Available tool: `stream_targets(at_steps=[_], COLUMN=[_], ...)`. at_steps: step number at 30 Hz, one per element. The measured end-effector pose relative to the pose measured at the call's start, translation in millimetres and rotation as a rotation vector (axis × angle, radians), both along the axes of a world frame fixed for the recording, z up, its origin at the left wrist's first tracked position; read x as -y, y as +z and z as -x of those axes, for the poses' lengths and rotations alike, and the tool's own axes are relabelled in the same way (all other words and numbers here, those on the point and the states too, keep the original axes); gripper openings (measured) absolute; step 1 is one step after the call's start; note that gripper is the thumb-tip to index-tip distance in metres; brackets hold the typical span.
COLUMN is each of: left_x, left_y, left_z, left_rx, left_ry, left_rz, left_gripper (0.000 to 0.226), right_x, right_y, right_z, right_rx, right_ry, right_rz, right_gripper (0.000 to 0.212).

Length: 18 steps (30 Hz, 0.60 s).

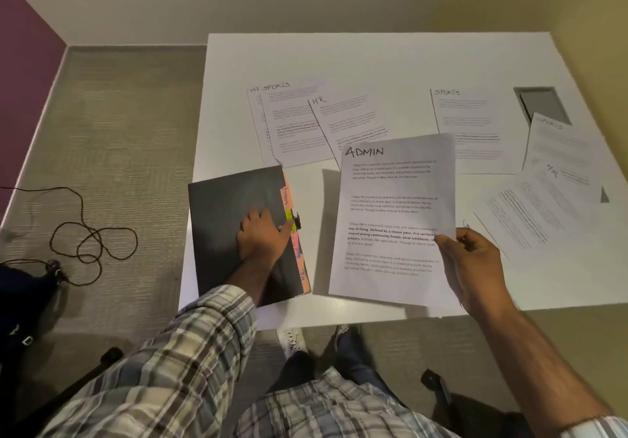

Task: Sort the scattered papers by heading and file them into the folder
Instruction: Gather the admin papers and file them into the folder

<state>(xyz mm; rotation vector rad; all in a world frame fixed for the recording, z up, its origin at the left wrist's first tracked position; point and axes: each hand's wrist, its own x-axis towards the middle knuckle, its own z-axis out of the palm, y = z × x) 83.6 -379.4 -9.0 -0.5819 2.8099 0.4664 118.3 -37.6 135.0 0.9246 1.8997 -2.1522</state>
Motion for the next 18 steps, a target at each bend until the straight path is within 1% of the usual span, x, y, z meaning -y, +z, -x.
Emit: stream_targets(at_steps=[2, 3, 5, 8, 11, 14, 18], left_x=[4, 5, 6, 2, -4, -9, -17], left_y=[-2, -3, -4, -3, -6, -8, -10], left_z=[-3, -5, -8, -10, -11, -8, -3], left_rx=[-0.027, -0.006, 0.062, 0.142, 0.196, 0.212, 0.153], left_ry=[0.043, 0.047, 0.033, 0.007, -0.002, -0.007, -0.071], left_rz=[-0.007, -0.012, -0.015, -0.011, 0.012, 0.03, 0.075], left_gripper=[0.073, 0.075, 0.087, 0.109, 0.118, 0.115, 0.099], right_x=[0, 0, 0, 1, 2, 0, -2], right_y=[0, 1, 1, 2, 4, 4, 4], right_z=[3, 5, 9, 12, 11, 9, 8], right_rx=[-0.015, -0.021, -0.03, -0.039, -0.047, -0.036, -0.023], right_ry=[-0.023, -0.031, -0.037, -0.052, -0.066, -0.077, -0.079], right_rz=[0.007, 0.008, 0.009, 0.014, 0.033, 0.028, 0.022], right_gripper=[0.012, 0.011, 0.005, 0.007, 0.009, 0.01, 0.014])
